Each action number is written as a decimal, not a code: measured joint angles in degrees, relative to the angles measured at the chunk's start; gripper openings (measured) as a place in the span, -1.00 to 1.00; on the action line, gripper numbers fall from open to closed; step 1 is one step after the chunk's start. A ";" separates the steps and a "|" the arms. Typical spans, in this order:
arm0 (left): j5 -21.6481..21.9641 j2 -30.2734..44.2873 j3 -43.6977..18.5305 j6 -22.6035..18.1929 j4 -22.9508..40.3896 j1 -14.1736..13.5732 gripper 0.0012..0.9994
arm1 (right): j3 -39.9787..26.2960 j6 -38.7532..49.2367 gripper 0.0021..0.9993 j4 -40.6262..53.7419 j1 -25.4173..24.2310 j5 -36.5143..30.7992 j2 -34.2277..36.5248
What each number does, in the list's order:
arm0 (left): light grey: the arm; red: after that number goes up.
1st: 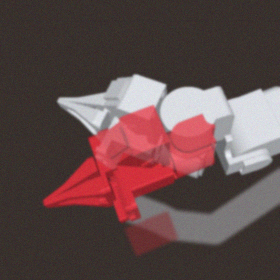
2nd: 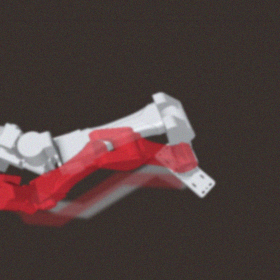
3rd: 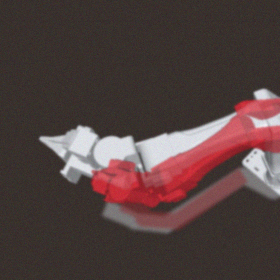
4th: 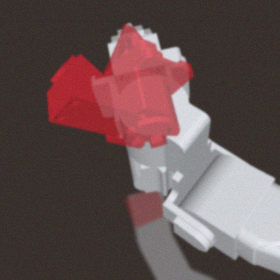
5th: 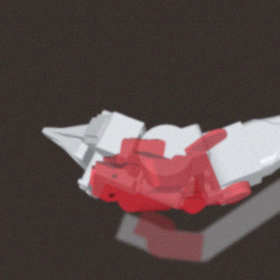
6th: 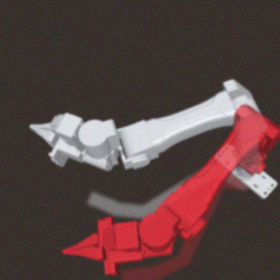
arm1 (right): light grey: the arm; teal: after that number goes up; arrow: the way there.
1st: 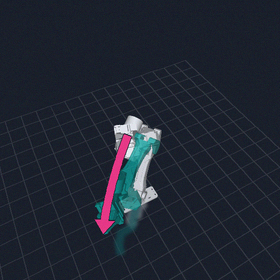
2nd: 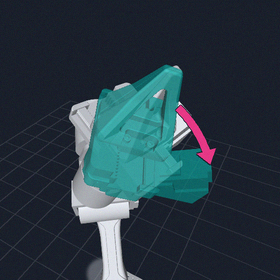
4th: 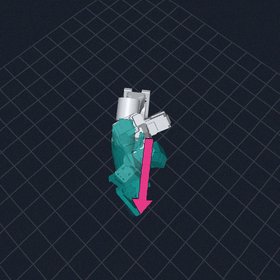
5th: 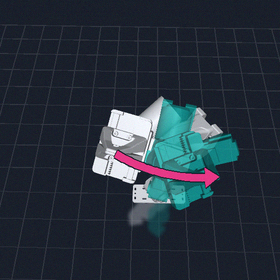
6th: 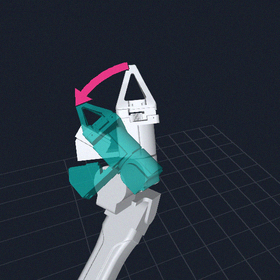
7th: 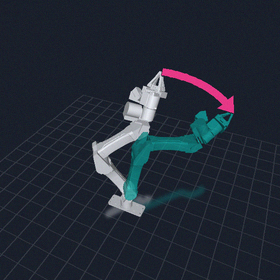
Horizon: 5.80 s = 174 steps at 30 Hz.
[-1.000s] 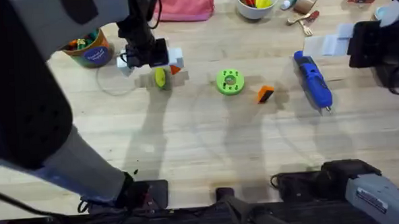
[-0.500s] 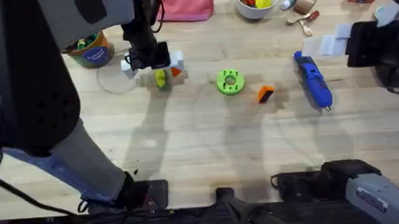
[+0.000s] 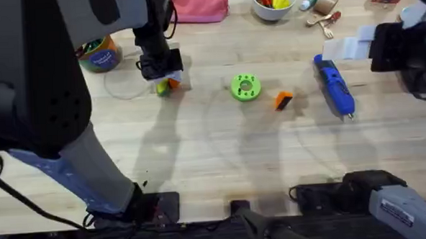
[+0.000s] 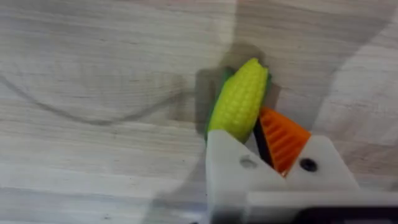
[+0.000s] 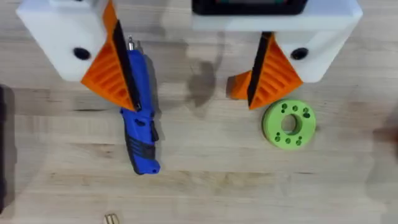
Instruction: Pick up the gripper from the table and insert it into the empty holder that is missing its gripper. Then pick up a screw, insert it into the mounting hole, and use the screwdriver to tighten it. Finally, clean up the table by picking up the vegetable and placing it into the bucket.
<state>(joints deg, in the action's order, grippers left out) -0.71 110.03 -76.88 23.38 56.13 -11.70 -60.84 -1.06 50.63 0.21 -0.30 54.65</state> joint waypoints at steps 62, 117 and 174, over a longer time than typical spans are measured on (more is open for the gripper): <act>0.07 -19.99 -5.79 -3.85 7.31 0.00 0.97 | -0.02 0.00 0.99 0.46 0.00 0.00 0.00; -0.37 -71.83 45.91 -14.43 -46.41 3.62 0.97 | -0.02 0.00 0.99 2.51 0.00 0.00 0.00; -53.53 -109.52 76.24 -27.63 -50.92 10.99 0.97 | -0.02 0.00 0.99 2.51 0.00 0.00 0.00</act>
<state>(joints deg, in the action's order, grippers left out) -54.24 0.51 -0.64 -4.25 5.21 -0.71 -60.86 -1.06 53.15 0.21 -0.30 54.65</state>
